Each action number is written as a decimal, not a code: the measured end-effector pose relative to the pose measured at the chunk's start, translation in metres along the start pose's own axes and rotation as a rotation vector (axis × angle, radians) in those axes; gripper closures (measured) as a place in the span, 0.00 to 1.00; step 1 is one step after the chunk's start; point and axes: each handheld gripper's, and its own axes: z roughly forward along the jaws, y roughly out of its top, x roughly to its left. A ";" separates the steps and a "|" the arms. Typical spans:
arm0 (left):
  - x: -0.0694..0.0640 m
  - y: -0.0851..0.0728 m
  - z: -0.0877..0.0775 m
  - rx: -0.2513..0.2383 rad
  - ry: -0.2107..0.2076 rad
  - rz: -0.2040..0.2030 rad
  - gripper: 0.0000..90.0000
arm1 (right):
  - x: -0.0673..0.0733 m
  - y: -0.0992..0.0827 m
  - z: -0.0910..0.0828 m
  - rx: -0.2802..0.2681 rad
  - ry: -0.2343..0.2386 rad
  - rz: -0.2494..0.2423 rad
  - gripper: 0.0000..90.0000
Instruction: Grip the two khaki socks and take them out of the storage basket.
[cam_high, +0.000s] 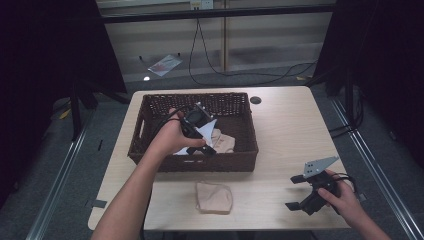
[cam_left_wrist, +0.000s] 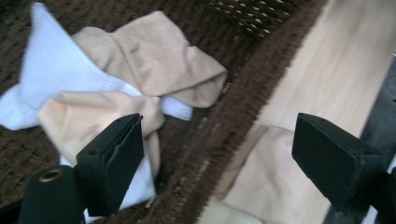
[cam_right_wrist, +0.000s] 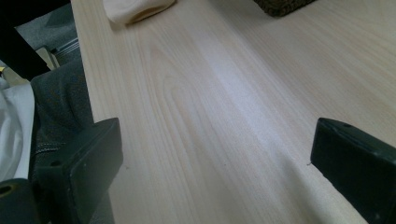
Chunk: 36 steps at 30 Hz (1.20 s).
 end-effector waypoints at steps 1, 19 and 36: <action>0.002 0.000 0.000 -0.001 0.001 -0.004 0.18 | 0.000 0.000 0.000 0.004 0.000 0.002 0.03; 0.040 0.002 0.018 0.001 0.053 -0.073 0.18 | 0.000 0.000 0.000 -0.002 0.005 0.001 0.03; 0.070 -0.014 0.043 0.040 0.104 -0.113 0.19 | 0.000 0.000 0.000 -0.004 0.008 0.003 0.03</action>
